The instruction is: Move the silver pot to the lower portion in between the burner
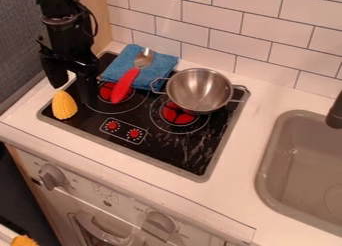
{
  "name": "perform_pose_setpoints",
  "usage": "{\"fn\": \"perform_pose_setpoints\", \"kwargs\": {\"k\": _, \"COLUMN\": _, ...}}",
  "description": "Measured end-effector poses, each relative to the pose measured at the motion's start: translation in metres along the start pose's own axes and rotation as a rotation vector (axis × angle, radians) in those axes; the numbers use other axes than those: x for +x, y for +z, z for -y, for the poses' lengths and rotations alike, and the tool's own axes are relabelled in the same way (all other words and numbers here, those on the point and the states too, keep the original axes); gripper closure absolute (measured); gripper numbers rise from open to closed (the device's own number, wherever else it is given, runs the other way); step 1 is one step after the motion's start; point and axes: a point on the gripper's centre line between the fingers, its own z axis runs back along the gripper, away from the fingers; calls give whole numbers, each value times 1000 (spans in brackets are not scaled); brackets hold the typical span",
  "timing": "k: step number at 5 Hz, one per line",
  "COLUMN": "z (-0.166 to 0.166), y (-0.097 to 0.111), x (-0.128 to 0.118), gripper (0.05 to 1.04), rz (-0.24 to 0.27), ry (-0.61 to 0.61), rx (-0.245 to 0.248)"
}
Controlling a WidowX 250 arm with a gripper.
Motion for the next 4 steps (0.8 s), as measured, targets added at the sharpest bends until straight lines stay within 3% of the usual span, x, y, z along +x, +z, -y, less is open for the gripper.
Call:
{"fn": "perform_pose_setpoints", "kwargs": {"k": 1, "z": 3, "y": -8, "x": -1, "gripper": 83, "rz": -23, "ry": -4, "rx": -14}}
{"fn": "perform_pose_setpoints", "kwargs": {"k": 2, "z": 42, "y": -5, "x": 21, "gripper": 83, "rz": 1, "ry": -142, "rx": -23}}
{"fn": "perform_pose_setpoints", "kwargs": {"k": 4, "z": 125, "y": 29, "x": 71, "gripper": 83, "rz": 95, "ry": -471, "rx": 26}}
